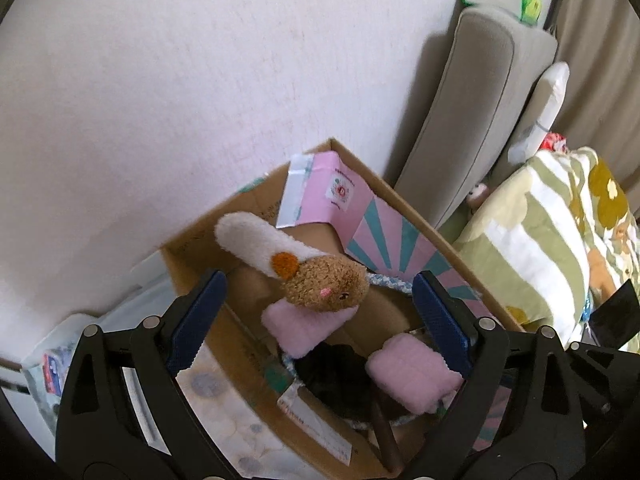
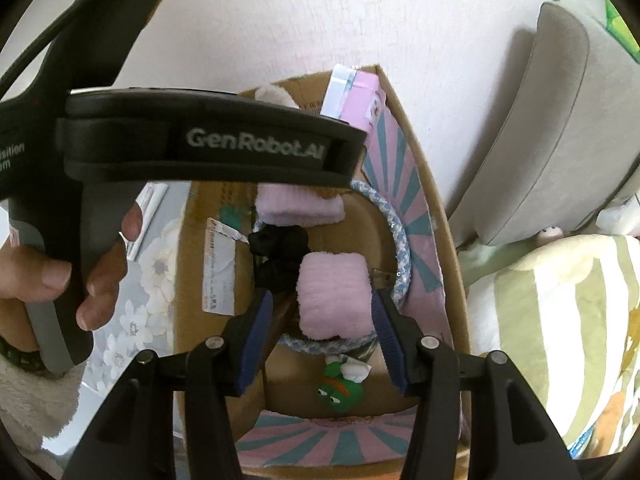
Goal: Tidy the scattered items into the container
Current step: 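Open left tool to drop the plush while right tool releases the pink band into the box, then move both tools back over the tray toward the tissue box and metal pen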
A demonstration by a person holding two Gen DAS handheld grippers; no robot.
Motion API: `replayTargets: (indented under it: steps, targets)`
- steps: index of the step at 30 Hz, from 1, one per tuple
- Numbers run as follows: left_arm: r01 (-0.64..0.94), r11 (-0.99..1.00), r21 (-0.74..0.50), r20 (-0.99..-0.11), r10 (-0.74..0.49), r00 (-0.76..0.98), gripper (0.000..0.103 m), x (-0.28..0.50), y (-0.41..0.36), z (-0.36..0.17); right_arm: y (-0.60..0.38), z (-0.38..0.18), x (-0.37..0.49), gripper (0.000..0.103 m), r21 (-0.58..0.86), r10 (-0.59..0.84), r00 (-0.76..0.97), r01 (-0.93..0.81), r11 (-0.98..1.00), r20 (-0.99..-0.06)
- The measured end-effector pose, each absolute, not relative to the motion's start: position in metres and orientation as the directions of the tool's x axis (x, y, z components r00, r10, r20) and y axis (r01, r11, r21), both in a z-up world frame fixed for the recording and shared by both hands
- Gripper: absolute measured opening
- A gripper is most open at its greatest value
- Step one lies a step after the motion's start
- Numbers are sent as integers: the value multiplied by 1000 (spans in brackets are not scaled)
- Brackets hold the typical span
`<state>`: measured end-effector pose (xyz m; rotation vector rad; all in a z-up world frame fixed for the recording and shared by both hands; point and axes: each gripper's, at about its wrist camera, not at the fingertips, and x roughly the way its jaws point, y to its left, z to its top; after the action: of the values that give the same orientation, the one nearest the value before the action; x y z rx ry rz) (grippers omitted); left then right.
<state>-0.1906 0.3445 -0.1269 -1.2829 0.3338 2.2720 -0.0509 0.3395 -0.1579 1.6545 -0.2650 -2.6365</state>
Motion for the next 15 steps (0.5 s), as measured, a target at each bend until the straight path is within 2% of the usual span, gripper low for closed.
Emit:
replayTargets:
  steps: [8, 15]
  targets:
    - [-492, -870, -11, -817, 292, -497, 95, -171, 300, -83, 319, -131, -42, 48, 102, -52, -466, -83, -991, -883]
    - [-362, -932, -1, -799, 218, -560, 95, -146, 208, -53, 309, -114, -35, 48, 15, 15, -478, -58, -998, -878]
